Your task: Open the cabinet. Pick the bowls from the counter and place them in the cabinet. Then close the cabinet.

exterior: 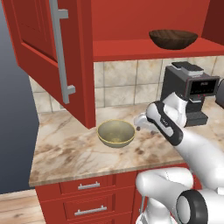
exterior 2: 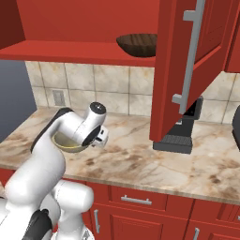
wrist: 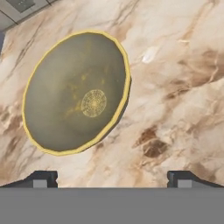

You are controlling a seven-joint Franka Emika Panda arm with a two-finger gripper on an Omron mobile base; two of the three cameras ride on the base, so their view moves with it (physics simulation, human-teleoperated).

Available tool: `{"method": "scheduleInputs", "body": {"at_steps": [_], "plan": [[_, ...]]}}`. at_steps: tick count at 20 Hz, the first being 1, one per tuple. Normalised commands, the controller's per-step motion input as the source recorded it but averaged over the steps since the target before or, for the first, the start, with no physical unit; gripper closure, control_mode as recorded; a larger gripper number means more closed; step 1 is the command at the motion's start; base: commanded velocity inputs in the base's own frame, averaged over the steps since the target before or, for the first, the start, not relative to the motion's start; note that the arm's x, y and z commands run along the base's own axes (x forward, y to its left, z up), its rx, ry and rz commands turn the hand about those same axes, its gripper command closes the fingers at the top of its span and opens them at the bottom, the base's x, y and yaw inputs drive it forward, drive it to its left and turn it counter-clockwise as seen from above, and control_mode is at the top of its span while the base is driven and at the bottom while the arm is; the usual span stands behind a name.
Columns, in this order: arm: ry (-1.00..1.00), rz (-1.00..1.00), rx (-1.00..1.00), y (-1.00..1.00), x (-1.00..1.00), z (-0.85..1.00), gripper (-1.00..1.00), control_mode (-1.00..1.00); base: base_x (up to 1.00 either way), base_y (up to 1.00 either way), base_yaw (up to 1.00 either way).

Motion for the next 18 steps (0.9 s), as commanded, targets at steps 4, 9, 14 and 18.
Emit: {"method": "scheduleInputs", "body": {"at_steps": [4,9,14,18], "plan": [[0.00,0.00,0.00,0.02,0.12,-0.31,-1.00,-1.00,0.00,0.00,0.00],[0.00,0.00,0.00,0.14,0.17,-0.19,-1.00,-1.00,0.00,0.00,0.00],[0.03,0.00,0.00,0.20,0.18,-0.18,-1.00,-1.00,0.00,0.00,0.00],[0.04,-0.01,0.00,0.10,0.11,-0.22,-1.00,-1.00,0.00,0.00,0.00]]}}
